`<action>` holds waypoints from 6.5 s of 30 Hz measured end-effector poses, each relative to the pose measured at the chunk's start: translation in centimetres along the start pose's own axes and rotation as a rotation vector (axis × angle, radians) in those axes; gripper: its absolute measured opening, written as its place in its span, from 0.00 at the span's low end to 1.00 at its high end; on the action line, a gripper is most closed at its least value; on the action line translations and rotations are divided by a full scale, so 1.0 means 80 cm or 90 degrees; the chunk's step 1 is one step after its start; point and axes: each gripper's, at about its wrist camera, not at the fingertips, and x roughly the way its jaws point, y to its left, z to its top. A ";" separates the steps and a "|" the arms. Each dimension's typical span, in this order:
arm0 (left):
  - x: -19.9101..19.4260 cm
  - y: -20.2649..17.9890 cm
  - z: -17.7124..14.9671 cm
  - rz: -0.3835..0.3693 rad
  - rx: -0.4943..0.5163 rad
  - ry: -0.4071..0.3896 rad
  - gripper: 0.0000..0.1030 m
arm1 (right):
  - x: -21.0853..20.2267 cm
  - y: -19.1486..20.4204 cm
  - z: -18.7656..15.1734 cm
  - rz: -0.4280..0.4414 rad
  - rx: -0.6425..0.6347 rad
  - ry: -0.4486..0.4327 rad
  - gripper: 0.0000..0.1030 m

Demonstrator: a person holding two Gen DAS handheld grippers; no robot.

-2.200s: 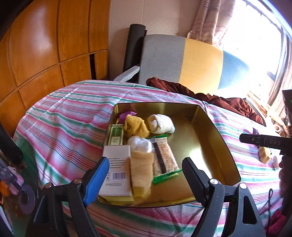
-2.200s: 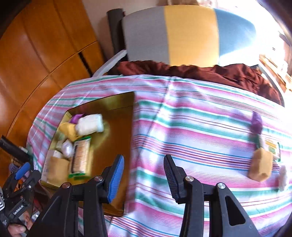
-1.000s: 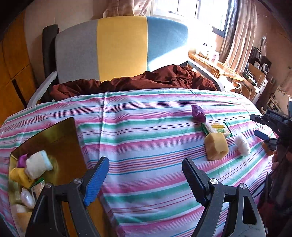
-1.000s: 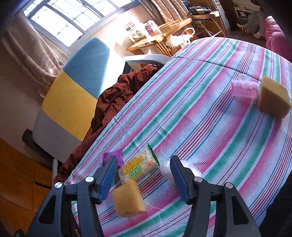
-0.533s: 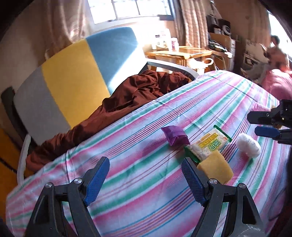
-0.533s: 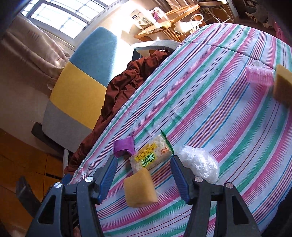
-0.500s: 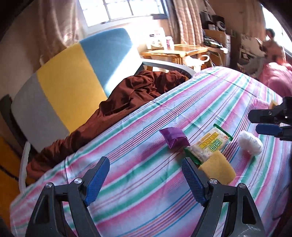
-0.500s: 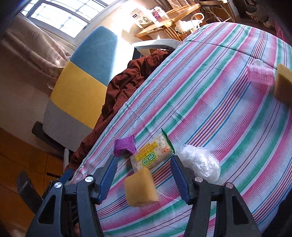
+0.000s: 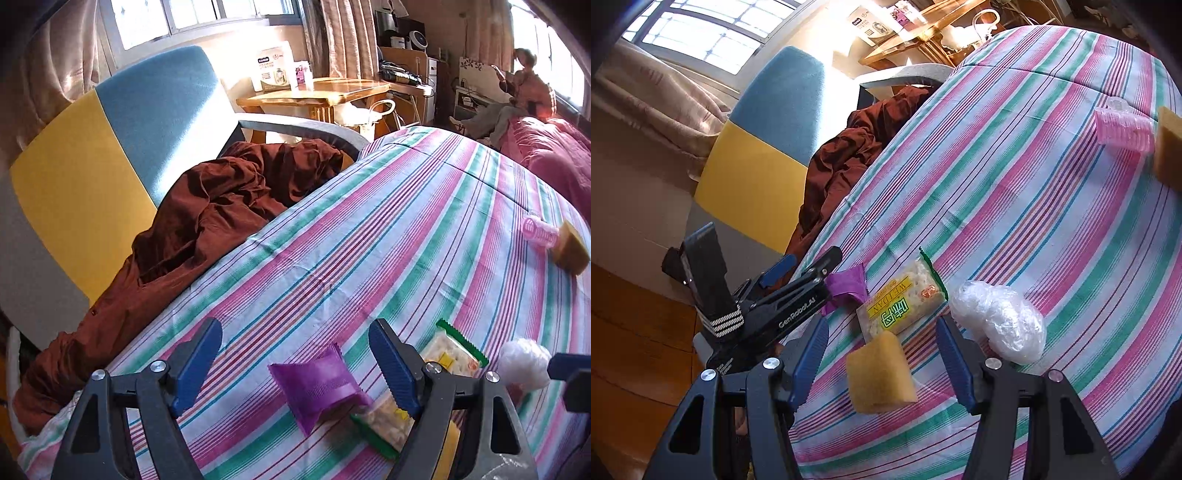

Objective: Organize objects
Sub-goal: 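Move both tools back from the tray to the remaining table items, then grasp the purple pouch with the left tool and lift it, then grasp the yellow sponge with the right tool while the left tool holds the pouch, then carry the purple pouch into the gold tray and open the left tool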

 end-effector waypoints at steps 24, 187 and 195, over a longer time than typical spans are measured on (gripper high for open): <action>-0.043 0.051 -0.158 -0.053 -0.279 0.114 0.42 | 0.009 0.003 0.000 -0.051 -0.024 0.012 0.60; -0.357 0.129 -0.521 0.197 -0.541 0.038 0.53 | 0.131 0.118 -0.130 -0.146 -0.506 0.209 0.35; -0.383 0.125 -0.507 0.253 -0.518 0.003 0.62 | 0.124 0.124 -0.133 -0.143 -0.525 0.188 0.34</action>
